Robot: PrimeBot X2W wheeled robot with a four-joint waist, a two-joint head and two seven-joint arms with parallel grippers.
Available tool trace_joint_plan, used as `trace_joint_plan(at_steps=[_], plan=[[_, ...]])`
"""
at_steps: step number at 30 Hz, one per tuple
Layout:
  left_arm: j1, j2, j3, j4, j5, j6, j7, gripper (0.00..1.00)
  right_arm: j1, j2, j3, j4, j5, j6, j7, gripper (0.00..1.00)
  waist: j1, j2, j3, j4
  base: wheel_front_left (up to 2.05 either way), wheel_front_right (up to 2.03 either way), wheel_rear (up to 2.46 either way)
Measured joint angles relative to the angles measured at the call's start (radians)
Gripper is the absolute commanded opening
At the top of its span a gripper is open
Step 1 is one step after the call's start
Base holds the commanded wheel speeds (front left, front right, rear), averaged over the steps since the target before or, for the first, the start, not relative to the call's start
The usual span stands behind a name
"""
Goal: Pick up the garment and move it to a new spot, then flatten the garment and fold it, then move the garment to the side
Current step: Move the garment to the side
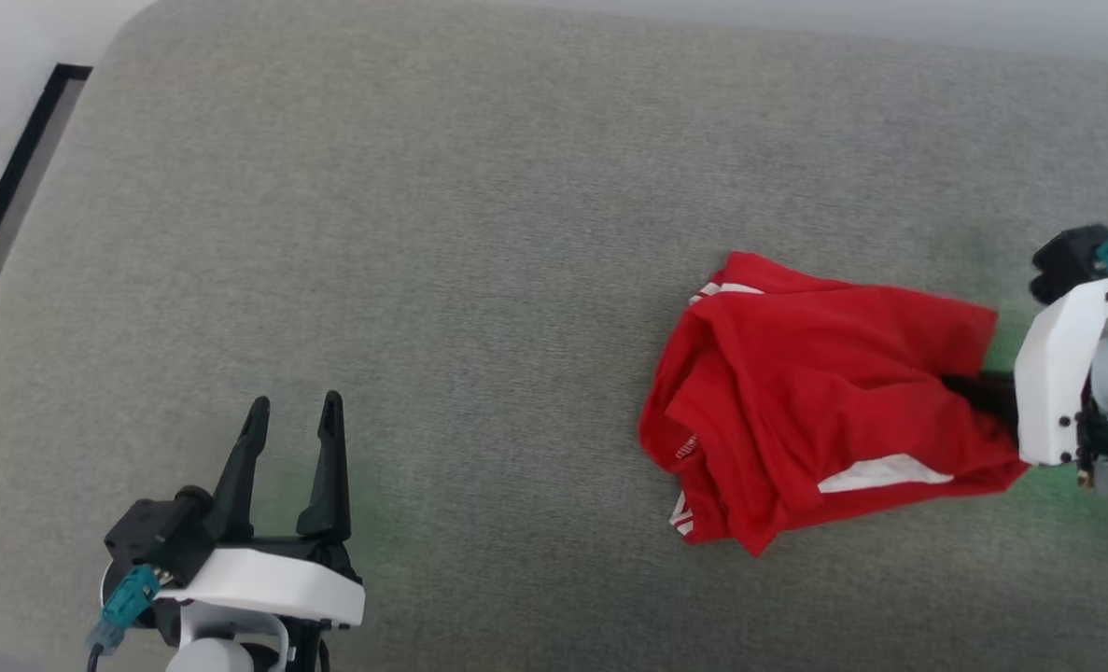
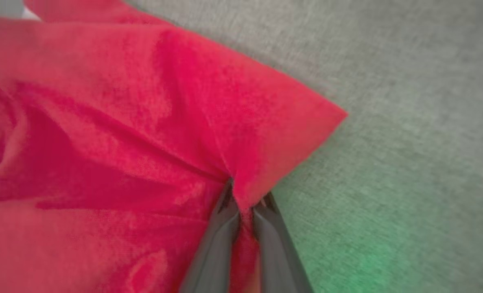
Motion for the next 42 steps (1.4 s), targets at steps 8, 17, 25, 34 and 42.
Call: trace_joint_plan(at_steps=[8,17,25,34,42], plan=[[-0.052,0.021,-0.031,0.008,0.014,0.000,0.000,1.00,-0.017,-0.080,-0.039,-0.002,-0.019,-0.002,-0.077,0.00,0.0000,0.0000,-0.001,-0.068,0.00,0.00,0.00],[-0.135,0.046,-0.099,0.025,0.019,0.000,0.000,1.00,-0.085,-0.174,-0.060,0.028,-0.072,-0.002,-0.139,0.00,0.0000,0.0000,0.013,-0.168,0.00,0.00,0.00],[-0.241,0.060,-0.196,0.057,0.019,0.000,0.000,1.00,-0.167,-0.243,-0.046,0.071,-0.127,-0.002,-0.189,0.00,0.0000,0.0000,0.053,-0.248,0.00,0.00,0.00],[-0.404,0.072,-0.330,0.108,-0.012,0.000,0.000,1.00,-0.272,-0.296,-0.002,0.162,-0.203,-0.002,-0.306,0.00,0.0000,0.0000,0.121,-0.294,0.00,0.00,0.00],[-0.492,0.055,-0.412,0.132,-0.022,0.000,0.000,1.00,-0.366,-0.299,0.042,0.320,-0.305,-0.002,-0.446,0.00,0.0000,0.0000,0.179,-0.287,0.00,0.00,0.00]])
